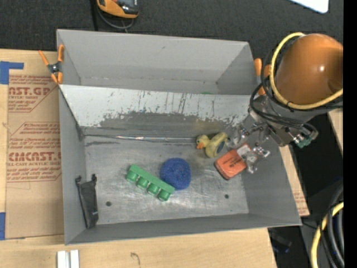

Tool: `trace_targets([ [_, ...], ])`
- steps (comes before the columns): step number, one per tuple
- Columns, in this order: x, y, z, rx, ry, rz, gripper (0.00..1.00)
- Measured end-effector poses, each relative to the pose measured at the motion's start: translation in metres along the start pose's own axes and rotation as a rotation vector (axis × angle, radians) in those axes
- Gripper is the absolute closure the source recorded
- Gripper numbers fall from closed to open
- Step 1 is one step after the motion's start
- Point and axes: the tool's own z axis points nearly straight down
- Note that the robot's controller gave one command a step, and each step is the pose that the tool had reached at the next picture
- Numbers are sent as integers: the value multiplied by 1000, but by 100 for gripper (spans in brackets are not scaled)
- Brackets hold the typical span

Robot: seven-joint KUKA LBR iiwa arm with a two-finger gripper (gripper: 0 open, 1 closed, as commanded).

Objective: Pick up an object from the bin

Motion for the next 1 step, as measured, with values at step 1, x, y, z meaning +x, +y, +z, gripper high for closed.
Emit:
trace_targets([
  [1, 0, 0, 0, 0, 0, 0, 100],
])
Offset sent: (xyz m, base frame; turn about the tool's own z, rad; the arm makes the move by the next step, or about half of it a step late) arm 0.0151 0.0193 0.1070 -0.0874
